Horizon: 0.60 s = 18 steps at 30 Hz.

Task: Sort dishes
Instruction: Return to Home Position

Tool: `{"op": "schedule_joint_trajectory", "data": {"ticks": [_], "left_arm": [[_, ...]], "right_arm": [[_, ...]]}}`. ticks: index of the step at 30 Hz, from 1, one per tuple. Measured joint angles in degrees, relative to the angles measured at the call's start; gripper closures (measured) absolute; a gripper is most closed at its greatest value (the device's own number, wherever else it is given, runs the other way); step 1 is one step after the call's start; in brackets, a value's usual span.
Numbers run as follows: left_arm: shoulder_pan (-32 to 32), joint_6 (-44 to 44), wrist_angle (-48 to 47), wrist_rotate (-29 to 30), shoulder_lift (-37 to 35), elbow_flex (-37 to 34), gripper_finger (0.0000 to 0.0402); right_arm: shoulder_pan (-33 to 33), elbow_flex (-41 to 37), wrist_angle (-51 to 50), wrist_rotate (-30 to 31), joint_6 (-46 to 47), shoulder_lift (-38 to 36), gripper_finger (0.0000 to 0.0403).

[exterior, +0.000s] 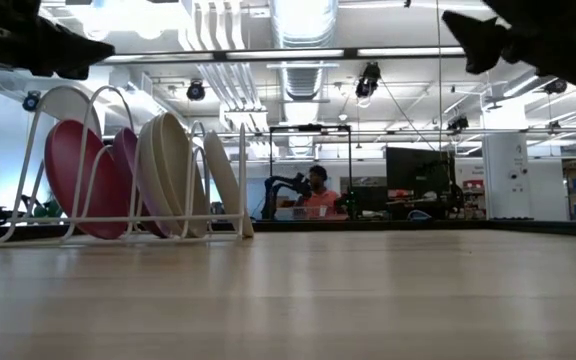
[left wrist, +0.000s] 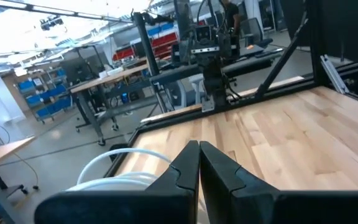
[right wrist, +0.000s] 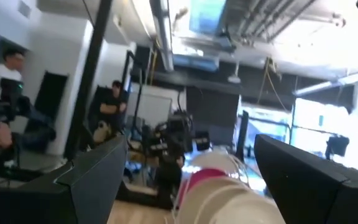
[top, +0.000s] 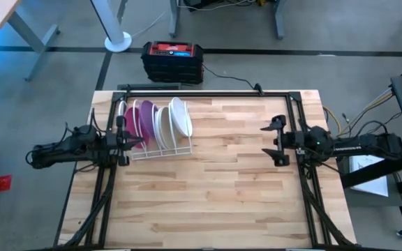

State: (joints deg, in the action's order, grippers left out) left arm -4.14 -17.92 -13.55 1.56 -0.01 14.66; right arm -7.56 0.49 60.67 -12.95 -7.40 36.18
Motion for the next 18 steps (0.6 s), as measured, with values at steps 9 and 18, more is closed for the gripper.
{"op": "schedule_joint_trajectory", "data": {"ticks": [9, 18], "left_arm": [[0.00, 0.02, -0.90, -0.71, 0.00, 3.16, 0.0401], [0.00, 0.49, -1.20, -0.74, 0.00, 6.90, 0.0401]], "right_arm": [[2.28, 0.00, 0.03, -7.83, 1.30, -9.50, 0.0059], [2.82, 0.00, -3.23, -8.63, 2.40, -20.13, 0.0059]]}}
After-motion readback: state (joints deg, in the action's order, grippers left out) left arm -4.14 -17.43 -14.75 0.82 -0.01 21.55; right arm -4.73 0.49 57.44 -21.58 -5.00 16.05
